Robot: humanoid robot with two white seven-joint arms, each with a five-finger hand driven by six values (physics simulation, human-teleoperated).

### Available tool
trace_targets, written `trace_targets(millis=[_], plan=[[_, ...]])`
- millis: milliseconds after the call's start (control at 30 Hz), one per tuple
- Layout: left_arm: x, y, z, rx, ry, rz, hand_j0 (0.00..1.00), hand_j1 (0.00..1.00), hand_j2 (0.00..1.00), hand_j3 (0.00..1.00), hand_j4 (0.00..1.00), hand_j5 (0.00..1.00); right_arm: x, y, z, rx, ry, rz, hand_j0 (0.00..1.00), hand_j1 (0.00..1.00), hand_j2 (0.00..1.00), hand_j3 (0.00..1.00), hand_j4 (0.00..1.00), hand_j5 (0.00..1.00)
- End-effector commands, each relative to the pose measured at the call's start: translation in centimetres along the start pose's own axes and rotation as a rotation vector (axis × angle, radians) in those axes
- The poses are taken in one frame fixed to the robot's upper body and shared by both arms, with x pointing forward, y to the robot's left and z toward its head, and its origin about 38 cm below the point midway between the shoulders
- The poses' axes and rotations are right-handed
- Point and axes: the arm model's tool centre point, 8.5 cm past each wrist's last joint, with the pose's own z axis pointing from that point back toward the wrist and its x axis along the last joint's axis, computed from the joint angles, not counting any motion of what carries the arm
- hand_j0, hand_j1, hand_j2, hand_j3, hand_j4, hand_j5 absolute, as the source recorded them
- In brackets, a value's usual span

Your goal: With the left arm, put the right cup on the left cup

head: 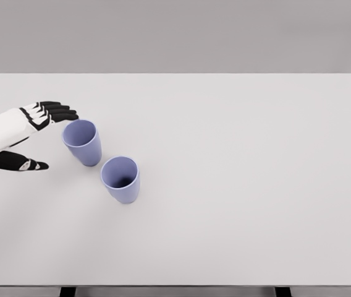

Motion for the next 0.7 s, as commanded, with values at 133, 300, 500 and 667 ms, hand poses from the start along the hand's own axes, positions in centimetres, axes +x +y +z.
trace_targets(millis=[133,300,500,667], plan=[[0.4,2.0,0.0,0.176,-0.066,0.153,0.97,0.97,0.97,0.97,0.97,0.97,0.0,0.0,0.0,0.0,0.0,0.0,1.0,1.0,1.0,1.0,1.0,1.0],[0.7,2.8,0.5,0.213,-0.108,0.275,0.96,0.96,0.96,0.96,0.96,0.96,0.0,0.0,0.0,0.0,0.0,0.0,1.0,1.0,1.0,1.0,1.0,1.0],[1.3,-1.5,-0.8,0.096,-0.131,0.367,1.0,1.0,1.0,1.0,1.0,1.0,0.0,0.0,0.0,0.0,0.0,0.0,1.0,1.0,1.0,1.0,1.0,1.0],[1.2,-0.6,-0.8,0.237,-0.15,0.474,0.94,0.94,0.94,0.94,0.94,0.94,0.0,0.0,0.0,0.0,0.0,0.0,1.0,1.0,1.0,1.0,1.0,1.0]])
